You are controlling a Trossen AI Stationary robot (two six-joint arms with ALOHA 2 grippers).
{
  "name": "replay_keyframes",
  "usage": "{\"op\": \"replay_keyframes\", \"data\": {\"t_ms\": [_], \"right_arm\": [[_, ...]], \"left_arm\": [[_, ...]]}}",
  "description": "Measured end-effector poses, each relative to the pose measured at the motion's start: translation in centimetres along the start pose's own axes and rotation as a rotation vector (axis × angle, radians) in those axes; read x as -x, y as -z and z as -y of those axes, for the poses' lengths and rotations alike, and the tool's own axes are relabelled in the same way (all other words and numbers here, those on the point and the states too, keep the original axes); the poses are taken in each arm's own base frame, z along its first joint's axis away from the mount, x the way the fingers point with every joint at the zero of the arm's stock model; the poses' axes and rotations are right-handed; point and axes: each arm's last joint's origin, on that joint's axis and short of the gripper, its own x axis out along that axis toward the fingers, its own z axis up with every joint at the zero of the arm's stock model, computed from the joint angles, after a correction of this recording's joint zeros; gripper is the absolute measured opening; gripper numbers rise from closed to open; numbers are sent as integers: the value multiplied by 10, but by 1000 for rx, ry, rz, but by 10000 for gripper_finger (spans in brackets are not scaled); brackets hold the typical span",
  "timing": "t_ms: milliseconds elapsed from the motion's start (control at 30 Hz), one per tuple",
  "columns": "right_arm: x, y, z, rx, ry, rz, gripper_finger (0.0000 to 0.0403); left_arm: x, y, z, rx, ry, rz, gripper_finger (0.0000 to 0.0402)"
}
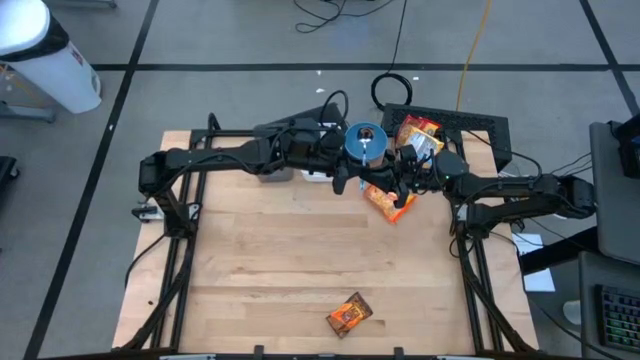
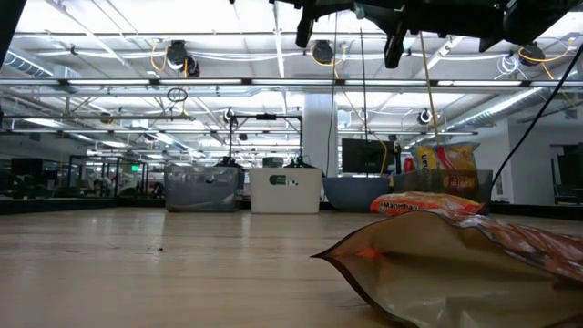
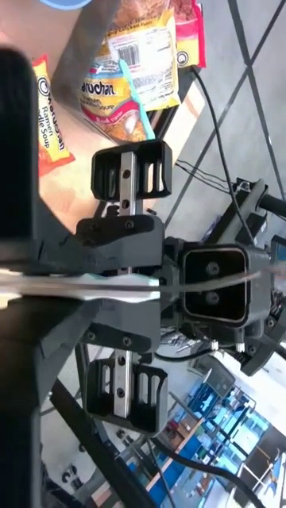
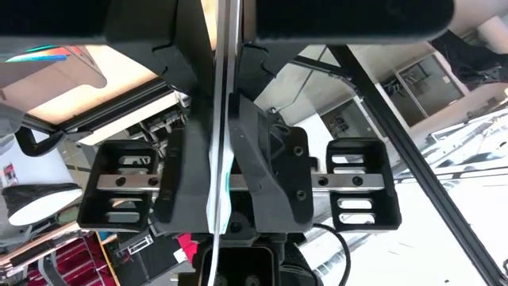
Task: Pick & Place Food Item
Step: Put the blue patterned spoon into the left black bin
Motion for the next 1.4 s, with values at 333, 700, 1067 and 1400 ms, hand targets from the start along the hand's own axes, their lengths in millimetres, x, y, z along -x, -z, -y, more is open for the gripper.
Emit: {"op": "replay_keyframes", "data": {"t_ms": [333,700,1067,1400], "right_arm": [[0,0,0,0,-3,-2,40],[0,1,-1,-54,-59,-41,139],[2,-1,4,-106,-61,-61,259],[5,-6,12,-96,-37,-50,298]], "left_arm": [[0,0,0,-15,22,-11,32],[1,-1,-4,-18,38,-25,27],[32,-16,-7,-22,27,-76,27],[119,-24,-5,-31,-218,-283,27]]}}
